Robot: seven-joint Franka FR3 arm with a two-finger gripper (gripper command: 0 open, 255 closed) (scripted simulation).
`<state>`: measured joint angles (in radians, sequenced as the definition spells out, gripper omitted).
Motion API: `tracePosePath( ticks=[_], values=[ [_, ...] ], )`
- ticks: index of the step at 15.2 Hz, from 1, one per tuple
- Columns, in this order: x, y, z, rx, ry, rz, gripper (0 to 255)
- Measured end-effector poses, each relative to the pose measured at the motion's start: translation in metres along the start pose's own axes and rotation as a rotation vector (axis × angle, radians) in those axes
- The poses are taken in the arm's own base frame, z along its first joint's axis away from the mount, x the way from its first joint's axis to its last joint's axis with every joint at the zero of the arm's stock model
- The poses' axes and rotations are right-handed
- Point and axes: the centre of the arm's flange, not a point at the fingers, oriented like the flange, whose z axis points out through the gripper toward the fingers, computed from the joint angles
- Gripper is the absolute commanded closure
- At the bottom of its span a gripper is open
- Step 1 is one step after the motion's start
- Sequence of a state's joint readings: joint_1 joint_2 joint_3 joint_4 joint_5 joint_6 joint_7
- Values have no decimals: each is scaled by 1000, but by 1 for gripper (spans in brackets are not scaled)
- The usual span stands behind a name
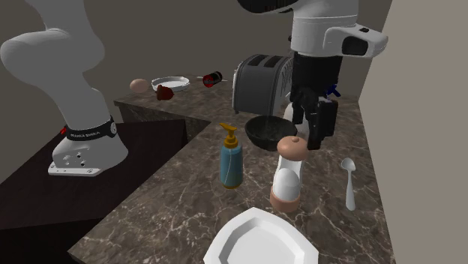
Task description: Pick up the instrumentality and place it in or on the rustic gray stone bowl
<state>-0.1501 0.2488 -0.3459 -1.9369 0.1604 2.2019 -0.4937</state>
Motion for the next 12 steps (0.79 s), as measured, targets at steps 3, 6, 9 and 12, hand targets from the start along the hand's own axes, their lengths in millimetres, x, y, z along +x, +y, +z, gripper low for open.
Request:
tracePosePath(
  ticks=[3, 6, 9, 12],
  values=[
    [1, 0, 15, 0, 0, 0, 0],
    [1, -1, 30, 0, 0, -1, 0],
    [1, 0, 33, 0, 1, 0, 0],
    [1, 0, 34, 0, 1, 0, 0]
  ],
)
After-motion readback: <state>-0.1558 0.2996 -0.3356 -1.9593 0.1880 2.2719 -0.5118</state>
